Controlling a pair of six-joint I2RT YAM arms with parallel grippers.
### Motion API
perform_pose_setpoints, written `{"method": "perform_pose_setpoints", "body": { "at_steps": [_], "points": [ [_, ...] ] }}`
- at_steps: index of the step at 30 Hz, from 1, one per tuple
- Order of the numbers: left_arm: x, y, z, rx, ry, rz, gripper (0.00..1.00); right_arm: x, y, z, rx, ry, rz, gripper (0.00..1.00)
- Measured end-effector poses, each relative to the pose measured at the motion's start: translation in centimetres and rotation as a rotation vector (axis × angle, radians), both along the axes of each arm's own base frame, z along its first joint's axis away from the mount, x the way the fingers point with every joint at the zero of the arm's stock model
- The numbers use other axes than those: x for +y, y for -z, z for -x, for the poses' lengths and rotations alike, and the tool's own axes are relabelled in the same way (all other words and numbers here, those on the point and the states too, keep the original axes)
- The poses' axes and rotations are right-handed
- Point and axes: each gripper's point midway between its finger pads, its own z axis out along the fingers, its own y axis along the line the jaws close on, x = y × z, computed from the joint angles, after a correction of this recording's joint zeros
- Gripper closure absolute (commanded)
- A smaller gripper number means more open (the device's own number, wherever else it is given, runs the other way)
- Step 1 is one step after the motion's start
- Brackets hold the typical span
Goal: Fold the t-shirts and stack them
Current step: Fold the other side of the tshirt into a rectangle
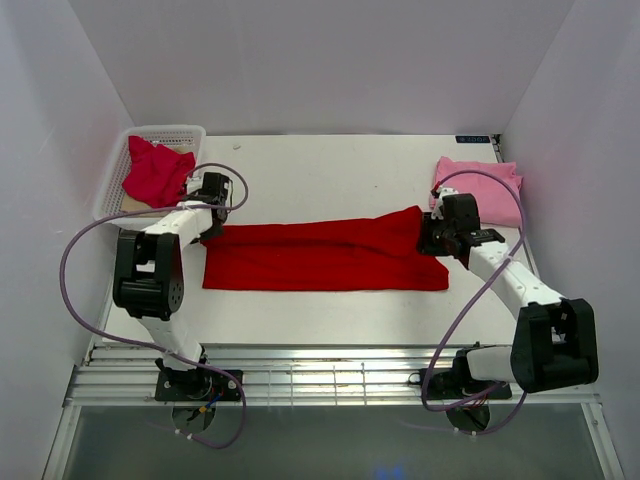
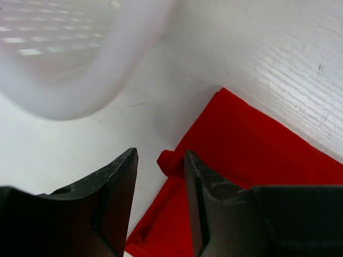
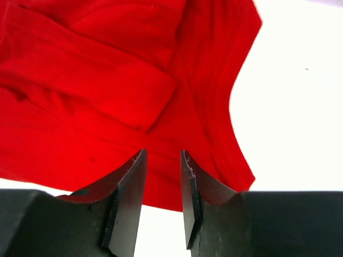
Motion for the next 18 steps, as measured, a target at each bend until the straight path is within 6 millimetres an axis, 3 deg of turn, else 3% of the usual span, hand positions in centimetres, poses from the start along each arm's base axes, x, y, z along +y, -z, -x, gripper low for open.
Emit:
{"method": "perform_pose_setpoints", "body": {
  "at_steps": [5, 10, 14, 18],
  "points": [
    [-0.1, -4.1, -0.3, -0.106, -0.047, 0.016, 0.47, -0.1, -1.6, -1.9, -0.041, 0.014, 0.013, 0.62],
    [-2.7, -7.3, -2.0, -0.219, -0.016, 0.074, 0.54, 1.6, -2.2, -6.0, -0.053, -0.015, -0.025, 0.62],
    [-5.0, -6.2, -2.6, -0.2, 0.028, 0.107, 0.54, 3.7, -1.1, -8.0, -0.01, -0.081, -0.092, 0.59],
    [-6.6, -2.9, -2.8, -0.115, 0.063, 0.123, 0.5, 6.4, -0.2, -10.7, 0.026, -0.153, -0.148, 0.58]
  ]
}}
